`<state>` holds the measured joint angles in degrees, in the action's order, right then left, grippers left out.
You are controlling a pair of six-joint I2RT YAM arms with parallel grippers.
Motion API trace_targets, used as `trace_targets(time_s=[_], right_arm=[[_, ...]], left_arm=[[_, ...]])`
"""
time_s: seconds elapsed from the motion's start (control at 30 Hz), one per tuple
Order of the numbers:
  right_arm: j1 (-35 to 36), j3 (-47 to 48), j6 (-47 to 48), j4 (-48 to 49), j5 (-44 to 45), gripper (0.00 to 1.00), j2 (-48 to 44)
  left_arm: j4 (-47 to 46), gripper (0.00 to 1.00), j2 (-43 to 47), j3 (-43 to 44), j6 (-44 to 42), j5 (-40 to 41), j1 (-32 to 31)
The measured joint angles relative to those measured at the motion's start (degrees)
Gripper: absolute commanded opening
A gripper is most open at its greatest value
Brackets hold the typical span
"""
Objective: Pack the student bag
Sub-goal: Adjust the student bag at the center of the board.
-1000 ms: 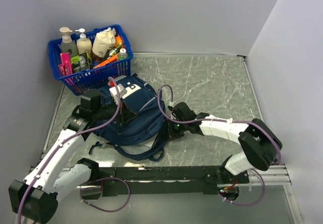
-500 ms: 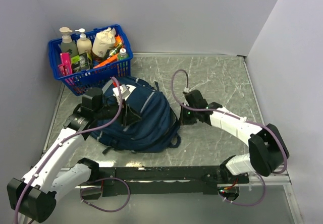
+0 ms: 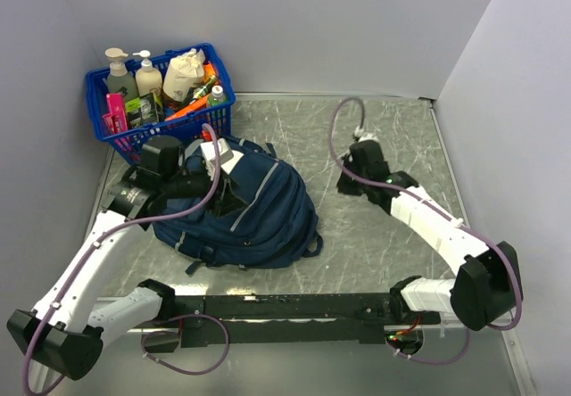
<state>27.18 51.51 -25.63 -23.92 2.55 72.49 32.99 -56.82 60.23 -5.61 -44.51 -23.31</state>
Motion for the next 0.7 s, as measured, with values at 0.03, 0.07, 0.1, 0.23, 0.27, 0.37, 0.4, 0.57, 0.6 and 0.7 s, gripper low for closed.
trace_targets(time_s=[0.03, 0.07, 0.1, 0.23, 0.27, 0.37, 0.4, 0.57, 0.6, 0.7], right_arm=[[-1.0, 1.2, 0.0, -0.5, 1.3, 0.09, -0.5], [-1.7, 2.6, 0.0, -0.7, 2.8, 0.11, -0.7], [-1.9, 3.8, 0.0, -0.7, 4.5, 0.14, -0.8], [7.2, 3.6, 1.2, 0.1, 11.2, 0.3, -5.3], [12.3, 3.6, 1.3, -0.5, 12.5, 0.35, -6.8], [25.2, 3.7, 0.5, -3.0, 14.2, 0.4, -9.5], [28.0, 3.6, -0.1, -4.2, 14.2, 0.4, -10.2], [33.4, 0.3, -3.7, -8.4, 14.4, 0.38, -14.3], [33.6, -0.2, -4.2, -9.0, 14.5, 0.38, -14.8], [33.8, -1.9, -5.6, -10.5, 14.8, 0.37, -15.7]], left_arm=[[2.1, 0.51, 0.0, 0.9, -1.9, 0.5, 0.8], [4.4, 0.49, -0.1, 1.4, -4.3, 0.9, 2.0], [6.4, 0.44, -0.2, 1.8, -6.1, 1.2, 2.9], [16.3, 0.41, -3.3, 4.0, -14.2, 0.9, 8.8], [17.9, 0.44, -4.3, 4.2, -15.9, 0.7, 10.5], [22.1, 0.71, -6.6, 4.3, -21.6, 0.5, 13.7], [23.3, 0.9, -7.0, 4.1, -24.1, 0.4, 13.9], [26.8, 0.99, -4.7, -0.9, -36.8, 0.6, 13.9], [27.3, 0.99, -4.2, -1.6, -38.2, 0.6, 13.9], [28.5, 0.98, -2.6, -2.8, -43.7, 0.3, 13.9]])
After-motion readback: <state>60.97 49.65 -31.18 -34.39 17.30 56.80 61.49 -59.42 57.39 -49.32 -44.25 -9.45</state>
